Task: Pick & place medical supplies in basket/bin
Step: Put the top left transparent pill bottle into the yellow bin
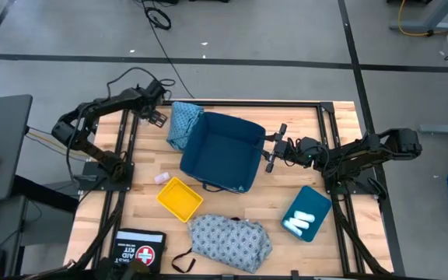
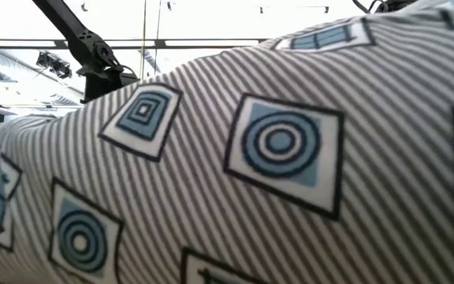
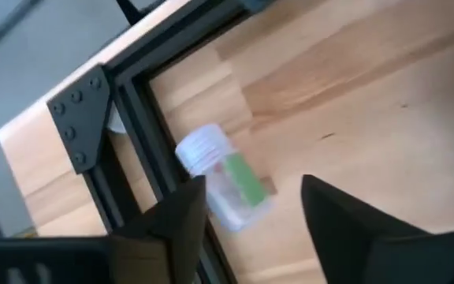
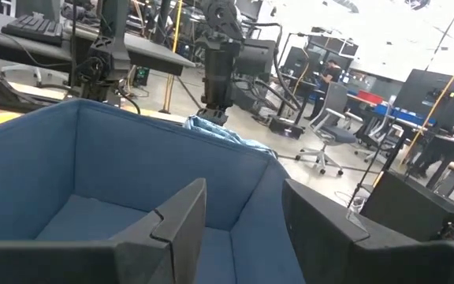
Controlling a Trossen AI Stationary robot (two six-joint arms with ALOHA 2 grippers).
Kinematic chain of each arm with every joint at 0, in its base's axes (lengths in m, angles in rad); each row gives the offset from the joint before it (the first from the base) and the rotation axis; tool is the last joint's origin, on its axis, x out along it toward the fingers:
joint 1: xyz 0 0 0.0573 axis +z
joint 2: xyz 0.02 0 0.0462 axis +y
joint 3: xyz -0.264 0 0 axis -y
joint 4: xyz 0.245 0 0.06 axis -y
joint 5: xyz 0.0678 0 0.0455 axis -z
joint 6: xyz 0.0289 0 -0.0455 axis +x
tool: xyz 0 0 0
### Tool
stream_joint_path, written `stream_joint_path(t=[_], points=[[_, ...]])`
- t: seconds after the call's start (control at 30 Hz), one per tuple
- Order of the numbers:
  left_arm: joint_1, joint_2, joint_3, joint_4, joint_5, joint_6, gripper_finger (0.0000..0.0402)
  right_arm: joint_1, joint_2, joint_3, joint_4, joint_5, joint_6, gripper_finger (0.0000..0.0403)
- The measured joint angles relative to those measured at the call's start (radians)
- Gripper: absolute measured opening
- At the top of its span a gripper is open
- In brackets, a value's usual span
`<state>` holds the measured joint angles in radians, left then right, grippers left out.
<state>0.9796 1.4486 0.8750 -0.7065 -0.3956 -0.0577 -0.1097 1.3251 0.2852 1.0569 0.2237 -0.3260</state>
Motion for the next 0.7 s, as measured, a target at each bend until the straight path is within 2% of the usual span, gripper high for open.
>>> stream_joint_path(t=[0.1,0.2,0.3,0.5,0.7], points=[[0.002,0.0,0.012,-0.003,0.031,-0.025,0.0232,0.0,0.0,0.0,0.0,-0.006,0.007,0.0176],[0.0,0.0,0.012,-0.006,0.011,-0.079,0.0247,0.0,0.0,0.0,0.0,-0.006,0.007,0.0176],[0.002,0.0,0.012,-0.006,-0.008,-0.136,0.025,0.0,0.0,0.0,0.0,-0.006,0.007,0.0176],[0.0,0.019,0.012,-0.019,0.089,-0.205,0.0249,0.0,0.0,0.0,0.0,-0.017,0.022,0.0176],[-0.011,0.091,0.012,-0.011,0.091,-0.271,0.0249,0.0,0.0,0.0,0.0,-0.021,0.022,0.0176]])
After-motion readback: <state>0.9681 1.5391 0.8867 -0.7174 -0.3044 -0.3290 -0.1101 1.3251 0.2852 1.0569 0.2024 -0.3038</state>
